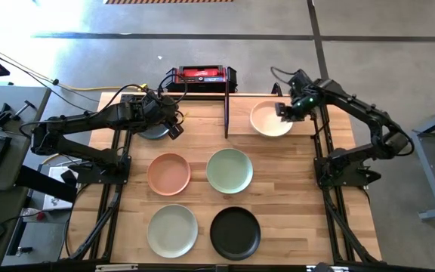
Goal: Place and stack plates onto a shelf
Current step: Stack the light pink plate on top of the light blue plate on the shelf
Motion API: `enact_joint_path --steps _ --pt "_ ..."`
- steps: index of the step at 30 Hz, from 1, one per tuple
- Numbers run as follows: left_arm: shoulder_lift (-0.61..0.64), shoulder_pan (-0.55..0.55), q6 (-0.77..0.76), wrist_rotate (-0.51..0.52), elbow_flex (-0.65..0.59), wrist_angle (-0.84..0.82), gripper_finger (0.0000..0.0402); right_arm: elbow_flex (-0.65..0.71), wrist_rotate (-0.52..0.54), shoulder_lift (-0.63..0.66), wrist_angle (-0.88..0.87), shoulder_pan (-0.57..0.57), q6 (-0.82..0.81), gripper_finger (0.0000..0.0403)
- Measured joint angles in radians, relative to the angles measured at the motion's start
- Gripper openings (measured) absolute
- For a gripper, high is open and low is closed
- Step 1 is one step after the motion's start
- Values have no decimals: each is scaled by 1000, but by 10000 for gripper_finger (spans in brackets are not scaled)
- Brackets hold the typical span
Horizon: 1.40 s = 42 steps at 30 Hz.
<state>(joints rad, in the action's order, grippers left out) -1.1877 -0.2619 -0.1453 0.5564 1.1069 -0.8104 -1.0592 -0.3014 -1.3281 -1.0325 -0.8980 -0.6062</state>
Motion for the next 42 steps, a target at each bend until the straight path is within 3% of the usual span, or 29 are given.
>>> enact_joint_path --steps 8,17,21,26,42 --pt "0 0 0 0 0 0 133 0 19 0 -16 164 -23 105" --pt "0 0 26 0 0 0 133 0 153 -2 -17 299 -97 105" --pt "0 0 119 3 0 7 133 18 174 -18 -16 322 -135 105" --pt "0 1 101 3 0 7 133 29 238 -41 -21 347 -154 105" --pt "0 1 121 4 0 59 133 29 246 -65 -12 344 -153 105"
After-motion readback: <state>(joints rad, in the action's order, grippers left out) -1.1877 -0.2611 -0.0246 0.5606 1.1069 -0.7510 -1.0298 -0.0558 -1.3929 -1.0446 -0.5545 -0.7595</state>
